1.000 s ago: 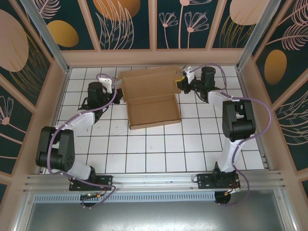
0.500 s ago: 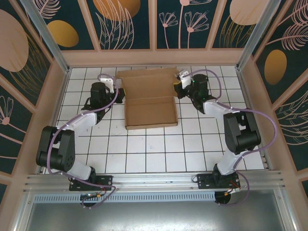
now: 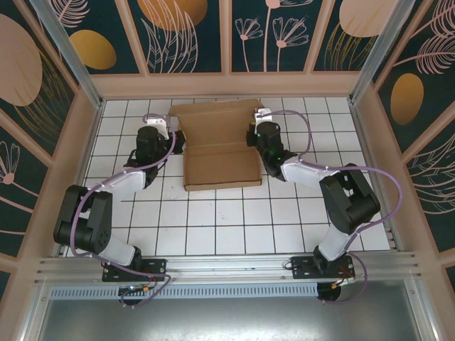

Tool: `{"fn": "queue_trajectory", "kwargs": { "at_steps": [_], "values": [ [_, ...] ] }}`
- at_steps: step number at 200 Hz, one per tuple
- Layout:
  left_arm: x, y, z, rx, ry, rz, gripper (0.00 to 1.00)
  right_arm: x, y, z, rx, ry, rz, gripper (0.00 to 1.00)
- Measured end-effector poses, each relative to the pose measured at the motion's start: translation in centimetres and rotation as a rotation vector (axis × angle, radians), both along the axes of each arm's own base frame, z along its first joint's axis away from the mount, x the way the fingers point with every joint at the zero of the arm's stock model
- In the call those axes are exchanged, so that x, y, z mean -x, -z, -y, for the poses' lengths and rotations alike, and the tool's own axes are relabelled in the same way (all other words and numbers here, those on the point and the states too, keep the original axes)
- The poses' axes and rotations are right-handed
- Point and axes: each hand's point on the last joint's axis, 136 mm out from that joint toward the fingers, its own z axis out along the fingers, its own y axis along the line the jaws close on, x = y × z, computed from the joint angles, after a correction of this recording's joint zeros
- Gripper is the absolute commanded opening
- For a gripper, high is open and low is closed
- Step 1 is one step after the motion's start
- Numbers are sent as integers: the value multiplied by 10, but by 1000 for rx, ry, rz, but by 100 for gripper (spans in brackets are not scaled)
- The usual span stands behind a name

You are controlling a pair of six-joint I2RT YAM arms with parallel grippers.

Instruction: Fold the paper box

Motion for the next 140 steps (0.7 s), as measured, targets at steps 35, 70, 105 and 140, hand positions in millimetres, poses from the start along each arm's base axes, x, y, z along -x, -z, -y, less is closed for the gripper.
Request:
{"fn": "queue_trajectory", "kwargs": {
  "at_steps": [35, 70, 105, 140],
  "values": [
    [9, 2, 1, 30, -2, 34, 0, 10, 8, 7, -26, 59, 46, 7],
    [18, 5, 8, 49, 7, 58, 0, 19, 20, 14, -62, 89, 57, 5],
    [24, 6, 7, 65, -2, 69, 0, 30, 21, 14, -103, 135, 87, 3],
    [32, 8, 5, 74, -14, 73, 0, 40, 22, 12, -152, 163, 109, 4]
  ]
}}
